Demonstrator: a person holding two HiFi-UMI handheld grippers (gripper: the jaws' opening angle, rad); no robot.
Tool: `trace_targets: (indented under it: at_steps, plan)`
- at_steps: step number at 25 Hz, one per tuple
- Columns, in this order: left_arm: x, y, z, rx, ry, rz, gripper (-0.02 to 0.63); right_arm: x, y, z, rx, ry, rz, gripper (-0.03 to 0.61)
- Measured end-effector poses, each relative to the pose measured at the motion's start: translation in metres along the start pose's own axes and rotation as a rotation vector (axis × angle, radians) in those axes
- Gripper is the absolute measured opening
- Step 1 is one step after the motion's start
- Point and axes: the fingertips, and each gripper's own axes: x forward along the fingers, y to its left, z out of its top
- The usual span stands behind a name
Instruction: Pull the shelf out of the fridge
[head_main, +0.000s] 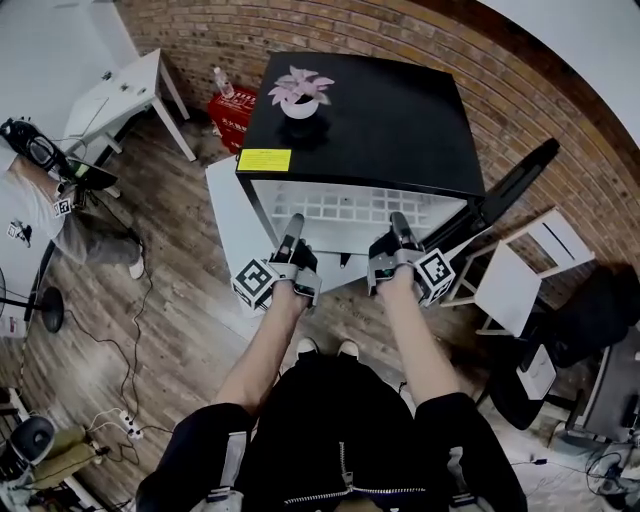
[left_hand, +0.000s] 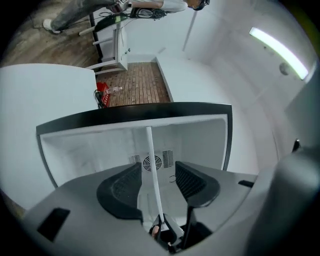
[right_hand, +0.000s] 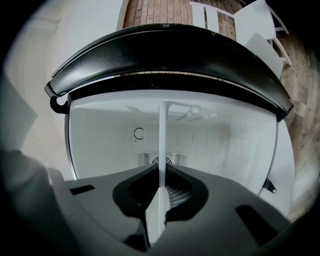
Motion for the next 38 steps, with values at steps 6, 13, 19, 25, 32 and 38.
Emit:
trace_targets:
  at_steps: [6,13,19,25,32,38]
  plan:
    - [0.012,0.007,0.006,-0.105,-0.051,0.021,0.163,-0.01,0.0,-0.001,0.0,-0.003,-0.003,0.028]
    - [0.013,0.015,0.006,-0.159,-0.068,0.037,0.048,-0.016,-0.002,-0.004,0.008,0.0,-0.008,0.028]
    - [0.008,0.014,0.003,-0.185,-0.071,0.027,0.043,-0.021,-0.001,-0.004,0.001,-0.005,0.0,0.028]
    - [0.0,0.013,-0.001,-0.191,-0.066,0.039,0.04,-0.03,-0.001,-0.005,-0.013,-0.003,0.0,0.028]
    - [-0.01,0.01,-0.004,-0.2,-0.042,0.041,0.038,-0.04,-0.001,-0.008,-0.013,-0.012,0.014,0.028]
    - [-0.021,0.006,-0.008,-0.195,-0.039,0.034,0.037,-0.052,0.0,-0.011,-0.006,-0.008,0.03,0.028]
